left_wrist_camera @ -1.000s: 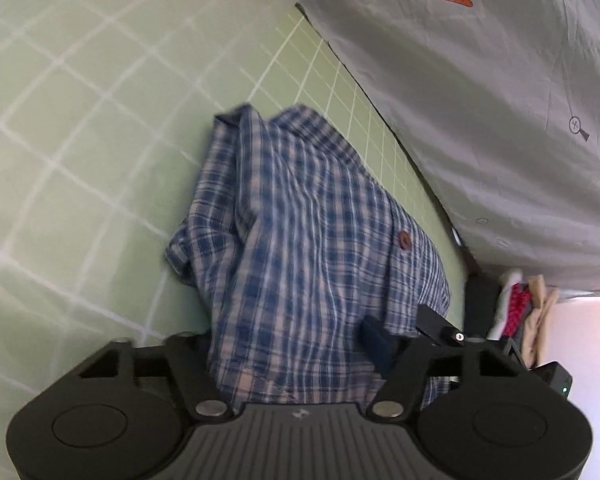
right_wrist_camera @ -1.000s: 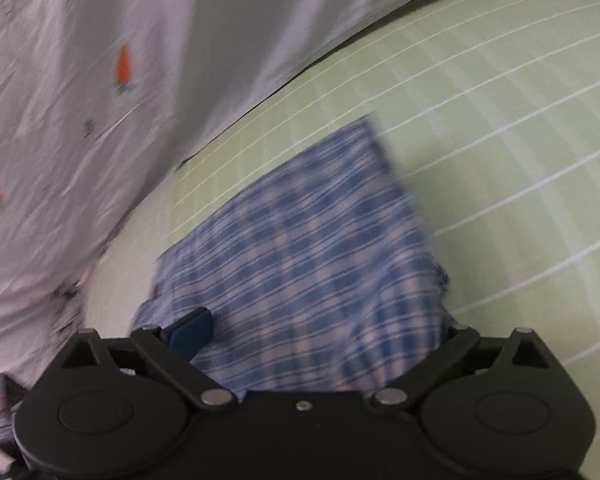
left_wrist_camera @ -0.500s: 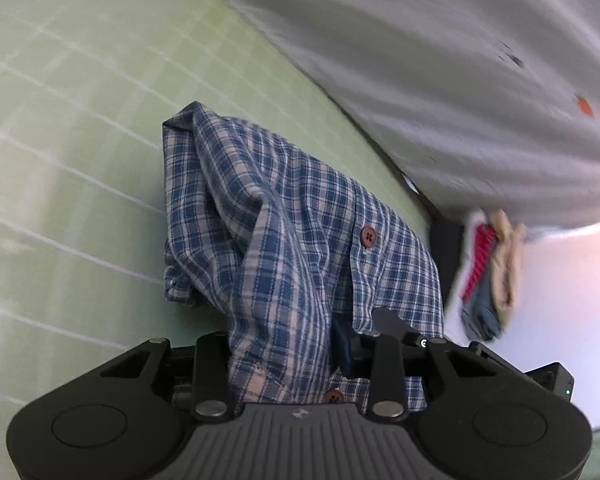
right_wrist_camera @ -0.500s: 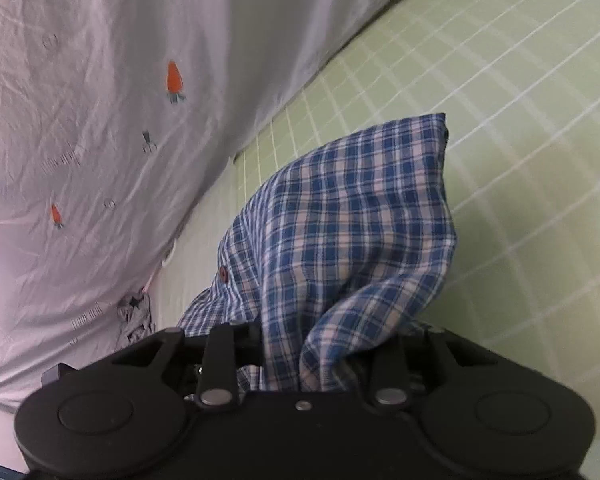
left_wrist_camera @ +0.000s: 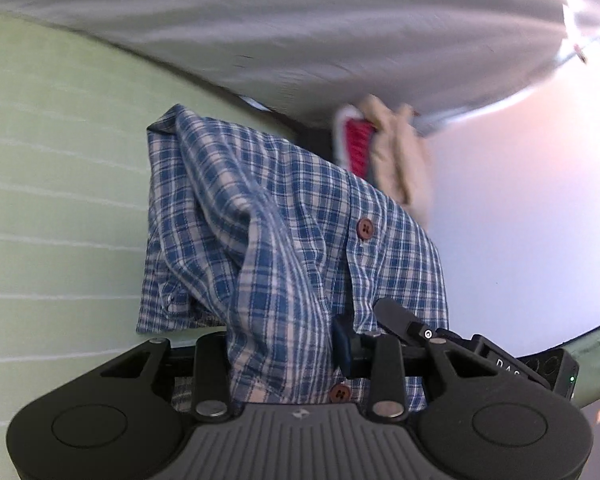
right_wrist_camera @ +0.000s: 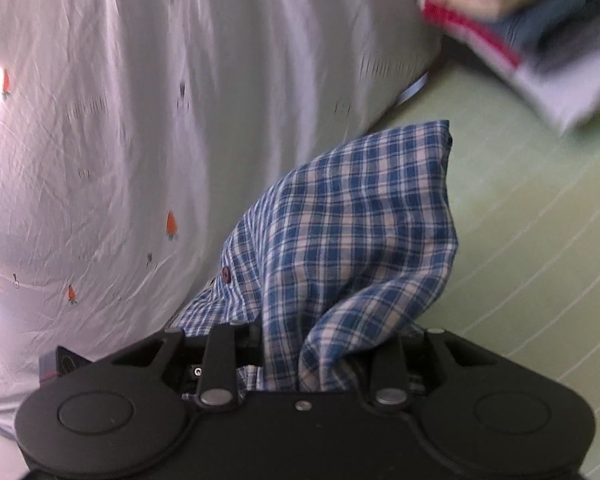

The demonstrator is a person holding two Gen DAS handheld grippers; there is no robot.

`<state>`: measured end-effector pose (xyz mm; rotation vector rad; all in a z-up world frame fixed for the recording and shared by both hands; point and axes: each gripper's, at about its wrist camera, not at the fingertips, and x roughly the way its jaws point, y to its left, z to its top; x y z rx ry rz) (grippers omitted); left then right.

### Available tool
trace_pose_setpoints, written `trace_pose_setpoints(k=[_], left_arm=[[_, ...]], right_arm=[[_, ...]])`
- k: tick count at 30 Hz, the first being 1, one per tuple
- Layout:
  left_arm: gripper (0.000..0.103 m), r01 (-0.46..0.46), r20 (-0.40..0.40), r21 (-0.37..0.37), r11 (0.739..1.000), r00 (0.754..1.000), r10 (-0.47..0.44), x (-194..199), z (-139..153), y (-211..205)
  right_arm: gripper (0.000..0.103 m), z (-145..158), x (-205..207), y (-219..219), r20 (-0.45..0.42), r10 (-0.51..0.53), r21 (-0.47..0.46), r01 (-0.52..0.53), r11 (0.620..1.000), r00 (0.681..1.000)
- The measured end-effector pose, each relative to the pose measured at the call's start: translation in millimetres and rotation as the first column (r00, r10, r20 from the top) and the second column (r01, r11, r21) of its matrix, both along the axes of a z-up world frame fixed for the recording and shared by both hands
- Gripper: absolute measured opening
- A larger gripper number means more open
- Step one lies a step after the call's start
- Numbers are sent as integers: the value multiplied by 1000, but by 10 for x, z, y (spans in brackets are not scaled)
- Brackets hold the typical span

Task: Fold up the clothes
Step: 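Grasp the folded shirt bundle with both grippers and lift it, then place the folded shirt on top of the clothes stack and open both grippers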

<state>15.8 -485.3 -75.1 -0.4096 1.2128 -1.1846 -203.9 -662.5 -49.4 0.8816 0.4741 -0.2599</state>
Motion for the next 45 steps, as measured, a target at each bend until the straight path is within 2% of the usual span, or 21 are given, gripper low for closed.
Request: trace_pose_setpoints(k=[3,6,11,14,15,16,17,19,20,21,23,24,26,27,35,38,39,40,42,44,45], left_arm=[[38,-6,16,-32,999,1000,7,-245,122,-556],[38,14,72,-89,996,997,-8,-463,385,-1190],[38,1,177,-244,970,983,44,-667,1018,-2083],[38,-21,283,-266,964,954,99,-647,1325,-2599],[44,-42,324,-261,964,937,128,-612,1388,-2791],[51,-86,365,-241,967,915,172,-554,1402,-2999],[53,-130,400,-208,969,893,205,-500,1378,-3150],[55,-227,472,-109,968,845,251,-376,1275,-3417],[55,-269,503,-68,961,822,266,-315,1216,-3544],[55,-289,515,-45,956,814,270,-256,1133,-3656],[57,-306,513,-3,952,817,264,-154,991,-3846],[60,-310,510,8,951,819,263,-118,937,-3906],[64,-321,534,17,947,804,263,-103,895,-3976],[66,-327,548,22,945,794,263,-120,899,-3989],[69,-394,569,23,919,761,312,-194,947,-4034],[74,-403,569,23,915,758,319,-145,881,-4073],[74,-403,573,26,915,756,316,-112,858,-4102],[75,-408,572,29,913,756,319,-69,823,-4112],[75,-426,545,38,904,767,339,45,718,-4118],[82,-443,509,40,895,780,364,143,590,-4099],[87,-450,498,38,892,782,374,178,530,-4093]], right_arm=[[31,285,-138,-552,48,6,-76,-2,997,999],[31,570,-277,-1104,96,16,-151,-1,989,995],[31,1045,-507,-2024,173,40,-274,9,962,984],[32,1330,-646,-2576,217,59,-345,20,938,974],[33,1425,-692,-2760,231,66,-369,25,929,971],[40,1432,-589,-2936,219,59,-410,37,911,974],[57,1423,-458,-3110,202,48,-455,50,889,978],[77,1344,-191,-3454,145,-16,-527,91,845,989],[77,1263,-53,-3623,101,-78,-554,121,824,992],[77,1199,54,-3682,63,-139,-595,149,790,988],[72,1078,256,-3761,-2,-261,-679,190,709,965],[72,1053,289,-3698,15,-286,-732,205,649,958],[77,1015,328,-3536,69,-316,-828,231,511,946],[78,1023,331,-3507,88,-308,-841,237,486,947],[81,1126,326,-3355,226,-202,-889,286,358,953],[82,886,500,-3539,139,-148,-847,195,494,979],[83,774,610,-3616,104,-149,-834,168,526,983],[84,656,730,-3694,68,-153,-819,143,555,986],[89,422,891,-3833,51,-161,-789,139,598,986],[93,248,976,-3954,62,-154,-748,148,646,986],[94,214,1012,-3981,56,-154,-744,144,653,987]])
